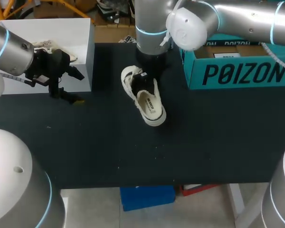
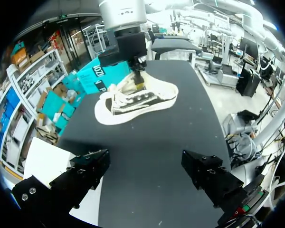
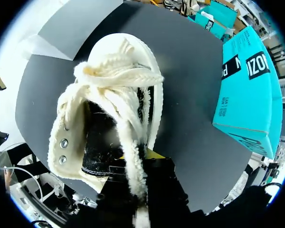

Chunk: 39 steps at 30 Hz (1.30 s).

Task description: Take the shoe out of the shoebox, open the shoe tongue, remove and reinsert the insole, then place the shoe into the shoebox

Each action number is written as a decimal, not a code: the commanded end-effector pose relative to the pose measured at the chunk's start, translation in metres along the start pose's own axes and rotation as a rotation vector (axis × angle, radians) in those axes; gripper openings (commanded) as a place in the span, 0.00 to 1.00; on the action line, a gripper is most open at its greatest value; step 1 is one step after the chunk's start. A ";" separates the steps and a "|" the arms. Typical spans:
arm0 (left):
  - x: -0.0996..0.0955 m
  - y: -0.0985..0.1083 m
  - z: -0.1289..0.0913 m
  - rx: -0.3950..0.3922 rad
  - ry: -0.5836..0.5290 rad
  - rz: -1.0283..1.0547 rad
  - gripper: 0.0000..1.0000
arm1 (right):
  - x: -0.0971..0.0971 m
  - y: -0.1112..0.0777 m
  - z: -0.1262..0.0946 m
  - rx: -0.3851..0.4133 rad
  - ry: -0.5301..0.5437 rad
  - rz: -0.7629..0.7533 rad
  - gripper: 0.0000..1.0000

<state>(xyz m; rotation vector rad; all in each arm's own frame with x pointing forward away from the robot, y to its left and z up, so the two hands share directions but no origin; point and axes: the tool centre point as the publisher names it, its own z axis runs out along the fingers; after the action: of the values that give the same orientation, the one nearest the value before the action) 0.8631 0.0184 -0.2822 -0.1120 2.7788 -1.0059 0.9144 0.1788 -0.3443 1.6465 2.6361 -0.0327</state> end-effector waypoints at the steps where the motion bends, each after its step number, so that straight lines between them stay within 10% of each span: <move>1: 0.001 0.001 0.000 0.000 -0.004 0.002 1.00 | -0.018 -0.002 -0.066 -0.010 -0.051 -0.141 0.00; 19: 0.001 0.001 0.000 0.000 -0.004 0.002 1.00 | -0.112 -0.009 -0.213 -0.054 -0.206 -1.159 0.00; 39: 0.001 0.001 0.000 0.000 -0.004 0.002 1.00 | -0.110 -0.005 -0.207 -0.041 -0.194 -1.182 0.00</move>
<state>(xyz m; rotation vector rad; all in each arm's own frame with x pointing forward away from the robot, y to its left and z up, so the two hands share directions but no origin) 0.8631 0.0183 -0.2823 -0.1121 2.7788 -1.0059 0.9503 0.0843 -0.1294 -0.0920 2.9360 -0.1474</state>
